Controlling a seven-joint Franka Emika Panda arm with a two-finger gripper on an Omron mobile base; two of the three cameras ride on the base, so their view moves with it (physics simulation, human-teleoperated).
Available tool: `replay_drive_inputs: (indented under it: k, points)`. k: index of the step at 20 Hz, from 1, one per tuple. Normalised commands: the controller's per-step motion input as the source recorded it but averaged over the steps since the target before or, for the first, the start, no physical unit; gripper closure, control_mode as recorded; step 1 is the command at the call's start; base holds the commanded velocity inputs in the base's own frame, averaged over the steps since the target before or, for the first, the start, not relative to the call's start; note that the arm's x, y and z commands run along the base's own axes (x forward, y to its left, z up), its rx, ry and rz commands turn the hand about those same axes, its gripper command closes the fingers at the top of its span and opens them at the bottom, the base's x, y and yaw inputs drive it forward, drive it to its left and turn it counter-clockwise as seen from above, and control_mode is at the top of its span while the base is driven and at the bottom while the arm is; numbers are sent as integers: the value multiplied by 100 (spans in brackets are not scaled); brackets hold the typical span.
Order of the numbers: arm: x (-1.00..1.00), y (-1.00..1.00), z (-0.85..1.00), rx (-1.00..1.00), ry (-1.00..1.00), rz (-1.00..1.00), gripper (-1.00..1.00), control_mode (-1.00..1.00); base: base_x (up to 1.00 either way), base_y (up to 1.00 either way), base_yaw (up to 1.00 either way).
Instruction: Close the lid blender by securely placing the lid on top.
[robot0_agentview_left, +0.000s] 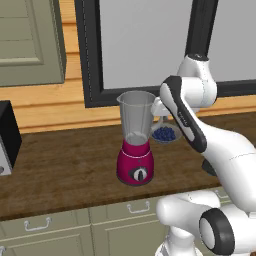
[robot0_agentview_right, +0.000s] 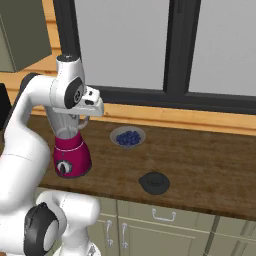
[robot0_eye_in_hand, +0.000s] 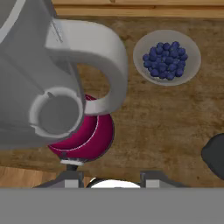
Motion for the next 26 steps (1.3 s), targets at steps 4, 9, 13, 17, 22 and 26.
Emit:
replay_drive_inputs:
  k: [4, 9, 13, 17, 22, 26]
  points:
    - [-30, -14, -3, 2, -7, -2, -100, -100, 0, 0, 0]
    - [-34, -88, -17, 16, -1, -20, -100, -100, 0, 0, 0]
    - [-15, -100, -29, 21, 5, -28, -100, -100, 0, 0, 0]
    - [0, -100, -41, 20, 13, -26, -100, -100, 0, 0, 0]
    - [1, -54, -61, 5, 12, -8, -100, -100, 0, 0, 0]
    - [14, -25, -49, 0, 15, 0, -100, -100, 0, 0, 0]
